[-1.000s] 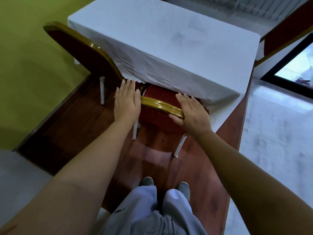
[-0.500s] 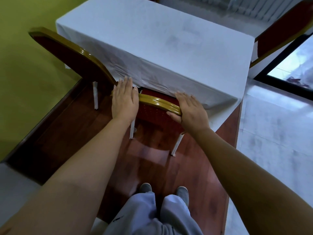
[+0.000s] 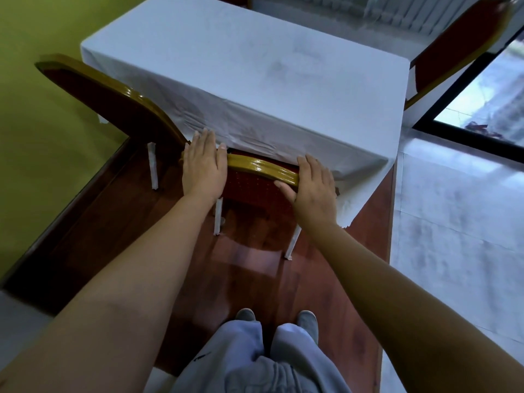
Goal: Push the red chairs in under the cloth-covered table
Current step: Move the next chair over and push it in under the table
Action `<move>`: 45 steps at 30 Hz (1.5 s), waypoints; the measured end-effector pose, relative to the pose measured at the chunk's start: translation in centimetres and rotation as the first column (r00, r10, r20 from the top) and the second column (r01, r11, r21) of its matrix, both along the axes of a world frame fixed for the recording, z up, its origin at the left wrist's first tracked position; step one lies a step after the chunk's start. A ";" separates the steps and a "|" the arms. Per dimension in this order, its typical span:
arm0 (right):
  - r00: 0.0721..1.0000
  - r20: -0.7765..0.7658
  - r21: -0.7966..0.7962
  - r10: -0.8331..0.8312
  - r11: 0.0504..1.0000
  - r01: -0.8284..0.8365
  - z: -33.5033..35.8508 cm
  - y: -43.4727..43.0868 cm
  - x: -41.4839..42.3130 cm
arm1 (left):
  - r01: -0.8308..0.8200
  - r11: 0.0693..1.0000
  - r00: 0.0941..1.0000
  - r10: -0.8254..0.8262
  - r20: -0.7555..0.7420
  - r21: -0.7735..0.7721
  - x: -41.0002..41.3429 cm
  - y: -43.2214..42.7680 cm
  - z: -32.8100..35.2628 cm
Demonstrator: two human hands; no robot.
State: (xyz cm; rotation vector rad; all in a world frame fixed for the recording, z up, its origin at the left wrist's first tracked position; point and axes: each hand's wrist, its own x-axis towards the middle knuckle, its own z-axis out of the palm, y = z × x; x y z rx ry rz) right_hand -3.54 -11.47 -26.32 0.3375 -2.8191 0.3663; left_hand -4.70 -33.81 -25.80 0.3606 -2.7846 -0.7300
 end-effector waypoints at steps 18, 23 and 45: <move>0.989 0.073 -0.079 0.126 0.990 -0.120 0.1 2.3 -1.9 | -0.011 1.000 1.000 0.011 -0.004 -0.002 -0.7 1.2 -0.3; 0.984 0.093 -0.094 0.154 0.985 -0.146 0.2 2.5 -1.9 | -0.013 1.000 1.000 0.013 -0.002 -0.025 -0.6 1.4 -0.2; 0.977 0.204 -0.096 0.054 0.995 -0.035 0.1 12.8 -0.1 | 0.283 0.870 0.959 -0.259 0.112 -0.404 0.8 11.6 3.1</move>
